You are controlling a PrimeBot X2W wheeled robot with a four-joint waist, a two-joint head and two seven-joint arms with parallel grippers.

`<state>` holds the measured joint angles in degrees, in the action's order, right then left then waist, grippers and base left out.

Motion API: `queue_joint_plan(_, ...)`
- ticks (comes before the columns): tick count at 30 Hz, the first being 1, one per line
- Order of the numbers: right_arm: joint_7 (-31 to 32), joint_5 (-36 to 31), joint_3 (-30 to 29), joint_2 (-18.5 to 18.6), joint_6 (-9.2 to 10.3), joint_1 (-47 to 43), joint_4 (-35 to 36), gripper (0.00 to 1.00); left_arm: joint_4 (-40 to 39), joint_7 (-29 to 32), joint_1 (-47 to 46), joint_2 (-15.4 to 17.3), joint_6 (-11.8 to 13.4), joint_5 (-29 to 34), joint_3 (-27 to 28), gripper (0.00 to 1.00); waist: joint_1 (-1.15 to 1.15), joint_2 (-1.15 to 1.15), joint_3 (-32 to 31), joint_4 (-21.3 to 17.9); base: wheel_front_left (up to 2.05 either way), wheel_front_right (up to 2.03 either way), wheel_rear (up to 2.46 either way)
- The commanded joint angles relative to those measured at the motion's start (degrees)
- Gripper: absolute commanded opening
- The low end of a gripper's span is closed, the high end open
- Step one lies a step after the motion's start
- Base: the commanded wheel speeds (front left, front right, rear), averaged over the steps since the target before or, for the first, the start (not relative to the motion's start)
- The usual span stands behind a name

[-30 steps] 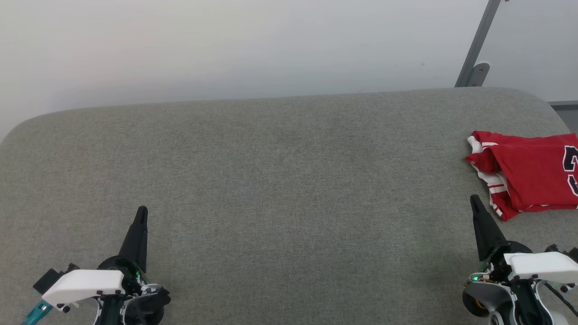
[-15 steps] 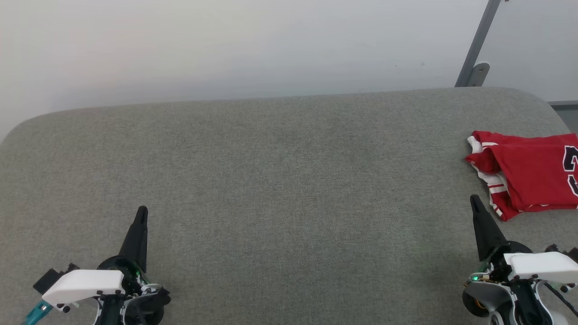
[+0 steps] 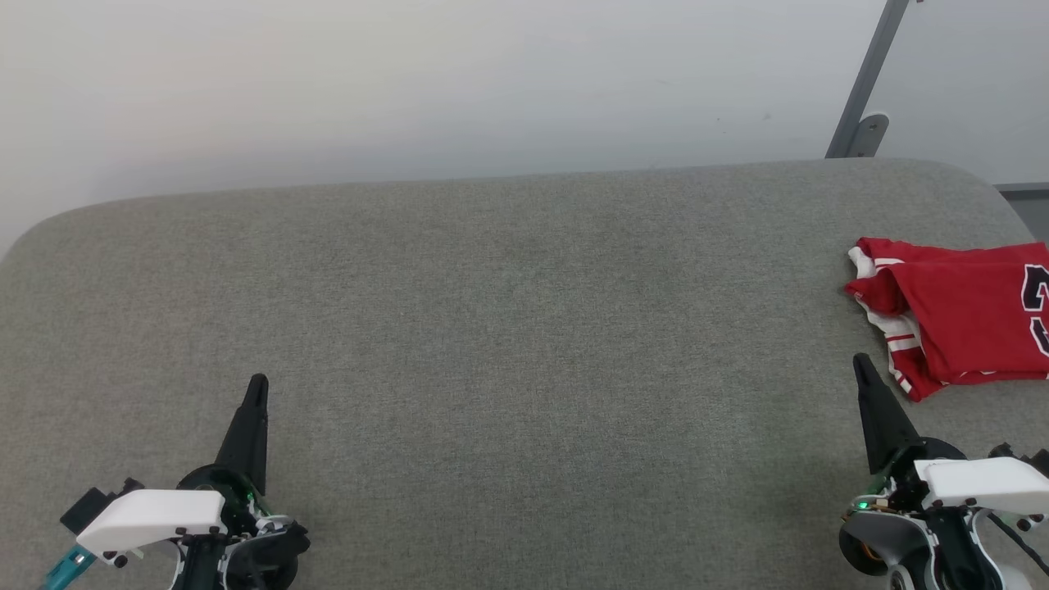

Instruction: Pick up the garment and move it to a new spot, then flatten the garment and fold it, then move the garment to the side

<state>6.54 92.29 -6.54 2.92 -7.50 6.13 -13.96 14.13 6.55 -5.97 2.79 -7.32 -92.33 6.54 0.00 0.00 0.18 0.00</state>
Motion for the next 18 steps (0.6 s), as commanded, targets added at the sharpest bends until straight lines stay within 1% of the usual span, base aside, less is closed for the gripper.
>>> queue_joint_plan(1, 0.11, 0.22, -0.02, -0.11, 0.02, 0.27, -0.15, 0.0, -0.01, 0.21, -0.68, 0.06, -0.3, -0.11, 0.01, 0.0, 0.0, 0.0, 0.0, 0.0, 0.0, 0.0, 0.0)
queue_joint_plan(18, 0.1, 0.23, -0.02, -0.1, 0.02, 0.26, -0.15, 0.0, -0.02, 0.21, -0.68, 0.05, -0.31, -0.09, 0.02, 0.0, 0.0, 0.0, 0.0, 0.0, 0.0, 0.0, 0.0)
